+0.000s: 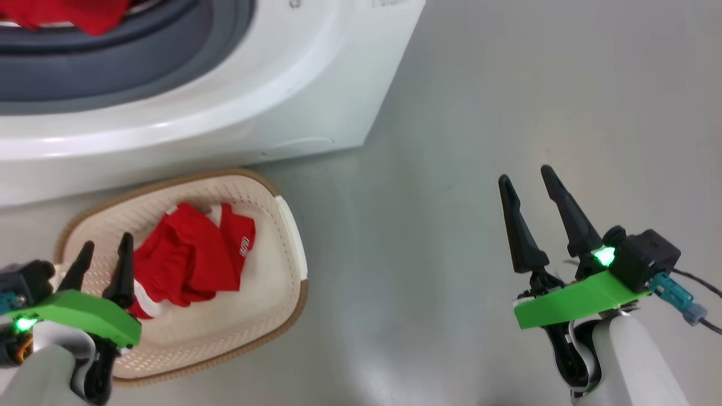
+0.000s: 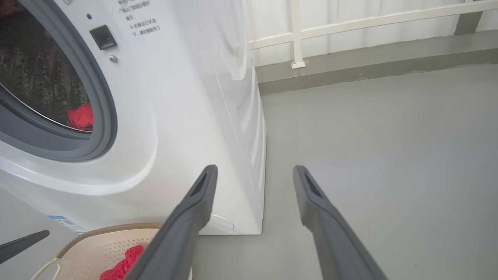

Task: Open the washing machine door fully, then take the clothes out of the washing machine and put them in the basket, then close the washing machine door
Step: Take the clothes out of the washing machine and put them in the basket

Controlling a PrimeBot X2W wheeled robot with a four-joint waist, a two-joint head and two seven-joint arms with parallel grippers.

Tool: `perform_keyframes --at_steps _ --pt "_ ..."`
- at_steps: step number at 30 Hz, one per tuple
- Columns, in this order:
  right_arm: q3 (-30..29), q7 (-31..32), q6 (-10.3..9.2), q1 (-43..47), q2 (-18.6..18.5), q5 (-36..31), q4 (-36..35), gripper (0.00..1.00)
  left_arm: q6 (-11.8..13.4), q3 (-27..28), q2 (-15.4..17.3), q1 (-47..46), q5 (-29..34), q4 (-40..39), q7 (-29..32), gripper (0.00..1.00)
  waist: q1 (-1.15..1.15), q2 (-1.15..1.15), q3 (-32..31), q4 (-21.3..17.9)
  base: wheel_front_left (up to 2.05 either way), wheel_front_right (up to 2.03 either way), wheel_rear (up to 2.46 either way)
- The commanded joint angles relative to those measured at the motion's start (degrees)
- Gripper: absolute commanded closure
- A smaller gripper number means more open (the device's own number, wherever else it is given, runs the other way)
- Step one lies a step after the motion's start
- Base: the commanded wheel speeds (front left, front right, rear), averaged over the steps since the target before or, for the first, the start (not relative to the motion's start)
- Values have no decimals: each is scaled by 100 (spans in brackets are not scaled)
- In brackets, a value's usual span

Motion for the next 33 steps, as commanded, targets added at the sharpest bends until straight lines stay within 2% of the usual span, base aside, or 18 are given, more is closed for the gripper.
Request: perform_keyframes --at_steps 1,18,33 --pt "109 -27 9 169 16 -73 -89 0 -15 315 172 169 125 -149 -30 0 0 0 -437 181 0 0 0" --pt "-76 -27 9 805 16 -393 254 0 -15 1697 -533 1331 1315 -1493 -30 0 0 0 -1809 548 0 0 0" --pt "-187 -27 9 1300 5 -539 324 0 -15 2333 -904 2221 2097 -2582 -30 0 0 0 -2392 714 0 0 0"
